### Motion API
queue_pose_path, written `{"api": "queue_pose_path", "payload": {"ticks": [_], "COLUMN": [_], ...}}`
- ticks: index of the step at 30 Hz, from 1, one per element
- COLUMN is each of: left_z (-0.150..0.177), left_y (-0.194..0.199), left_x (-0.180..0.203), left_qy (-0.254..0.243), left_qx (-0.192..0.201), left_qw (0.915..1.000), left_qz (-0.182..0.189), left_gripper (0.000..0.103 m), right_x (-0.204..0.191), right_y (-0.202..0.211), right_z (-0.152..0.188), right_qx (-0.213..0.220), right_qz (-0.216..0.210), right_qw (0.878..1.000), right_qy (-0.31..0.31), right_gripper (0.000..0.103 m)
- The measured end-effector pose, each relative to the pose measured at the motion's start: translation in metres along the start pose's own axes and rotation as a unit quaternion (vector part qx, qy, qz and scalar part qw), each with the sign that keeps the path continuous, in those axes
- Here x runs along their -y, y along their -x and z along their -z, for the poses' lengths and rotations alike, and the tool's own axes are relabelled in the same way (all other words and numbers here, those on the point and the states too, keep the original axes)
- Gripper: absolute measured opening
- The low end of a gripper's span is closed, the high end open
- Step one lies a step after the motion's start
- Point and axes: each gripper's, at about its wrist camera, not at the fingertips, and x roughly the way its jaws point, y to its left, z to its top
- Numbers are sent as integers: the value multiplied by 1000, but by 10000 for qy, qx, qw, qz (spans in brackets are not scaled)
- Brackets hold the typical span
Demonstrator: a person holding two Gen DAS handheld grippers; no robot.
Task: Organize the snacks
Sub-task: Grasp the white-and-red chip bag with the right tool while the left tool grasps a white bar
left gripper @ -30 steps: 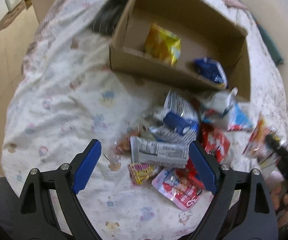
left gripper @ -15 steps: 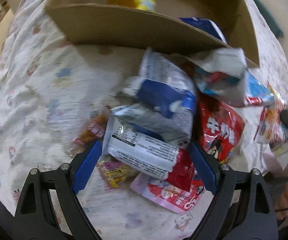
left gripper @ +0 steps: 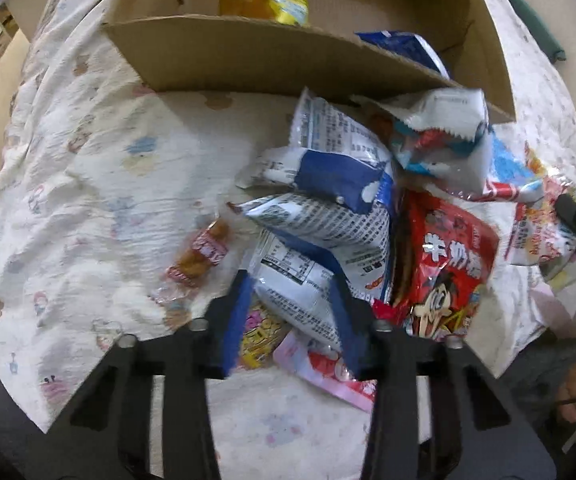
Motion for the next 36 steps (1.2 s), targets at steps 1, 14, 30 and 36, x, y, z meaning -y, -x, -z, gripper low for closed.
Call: {"api": "queue_pose_path", "payload": {"ticks": [1,14,30,36], "left_z": [0,15,6,1], "left_y": [3,13,1,39], "left_x": [-2,-48,-32,-58], "left_qy": [0,1634,700,493], "left_qx": [-16,-19,-215,-122], "left_qw": [10000,9861,9971,9986], "left_qz": [16,303,-195,-126], "left_gripper": [23,80,21,12], "right_x": [-1,-4,-6,-12], "right_y": [0,-3,5,7], "right_z": [0,-1,-3,-3], "right_qx": [-1,-14,27,24], "right_qz": [-4,-36,-325,-415], "right_qw": [10000,10000,9995,9991], "right_qy": [3,37,7,47], "right_gripper": [37,37,38,37]}}
